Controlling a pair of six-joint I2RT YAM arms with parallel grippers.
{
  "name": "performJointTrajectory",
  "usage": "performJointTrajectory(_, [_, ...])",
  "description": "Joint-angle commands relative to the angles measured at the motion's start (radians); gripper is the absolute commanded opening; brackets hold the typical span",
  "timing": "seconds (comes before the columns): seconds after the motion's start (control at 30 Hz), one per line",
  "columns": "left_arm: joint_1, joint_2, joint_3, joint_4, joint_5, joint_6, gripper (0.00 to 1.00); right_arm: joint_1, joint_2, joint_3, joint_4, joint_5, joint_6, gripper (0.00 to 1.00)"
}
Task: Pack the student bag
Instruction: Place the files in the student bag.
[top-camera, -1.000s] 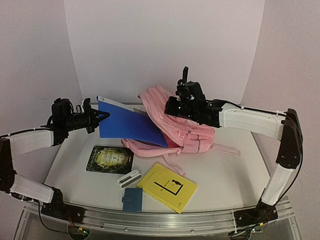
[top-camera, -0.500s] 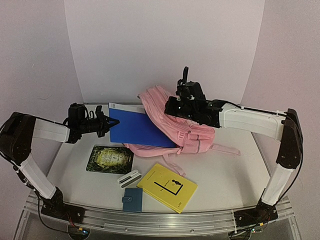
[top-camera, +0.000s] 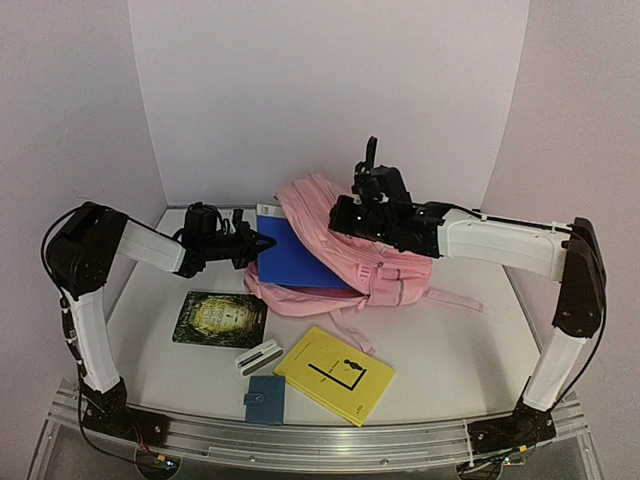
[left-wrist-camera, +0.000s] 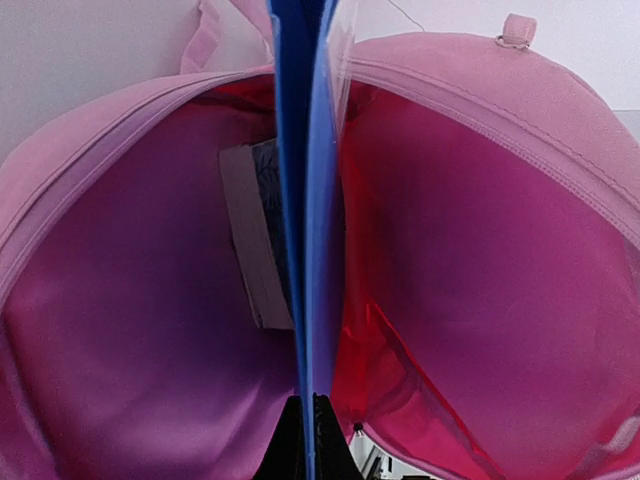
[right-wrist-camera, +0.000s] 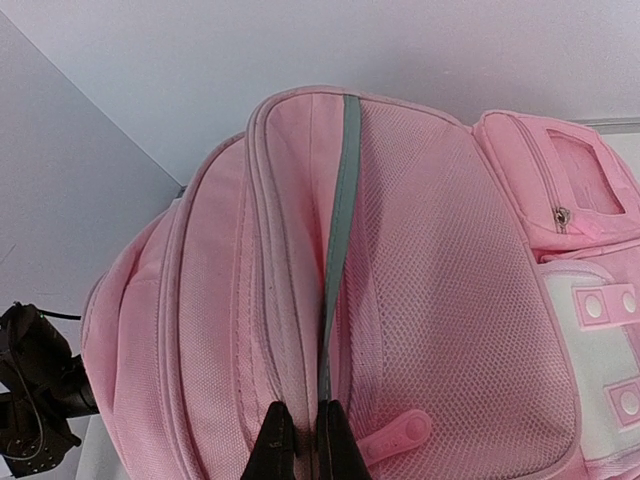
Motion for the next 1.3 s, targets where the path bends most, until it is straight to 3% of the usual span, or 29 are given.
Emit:
performJointTrajectory(0.0, [-0.067,0.084,0.157,0.006,-0.108,0.073,0.00,0.019,-0.064,0.019,0.196,-0.026,0.028,0.00])
performJointTrajectory(0.17, [-0.120,0.159,0.298,-0.206,-0.161,0.189,0.07,0.021,-0.068,0.003,0.202,-0.006,0.027,0.00])
performJointTrajectory(0.27, [-0.121,0.137,0.281,-0.249,-0.200,0.222,0.11,0.020,-0.080,-0.014,0.203,0.018,0.024,0.00])
performJointTrajectory(0.33, [-0.119,0.111,0.253,-0.260,-0.230,0.238,0.08,0.021,-0.088,-0.028,0.204,0.034,0.024,0.00])
performJointTrajectory(0.43, [-0.117,0.061,0.187,-0.226,-0.276,0.211,0.00,0.020,-0.101,-0.054,0.206,0.049,0.032,0.00])
performJointTrajectory(0.77, [-0.128,0.015,0.070,0.030,-0.391,-0.018,0.00,0.020,-0.122,-0.105,0.229,0.055,0.064,0.00])
performJointTrajectory(1.27, [-0.257,0.164,0.248,-0.069,-0.447,-0.007,0.00,0.021,-0.087,-0.085,0.231,0.018,0.069,0.00])
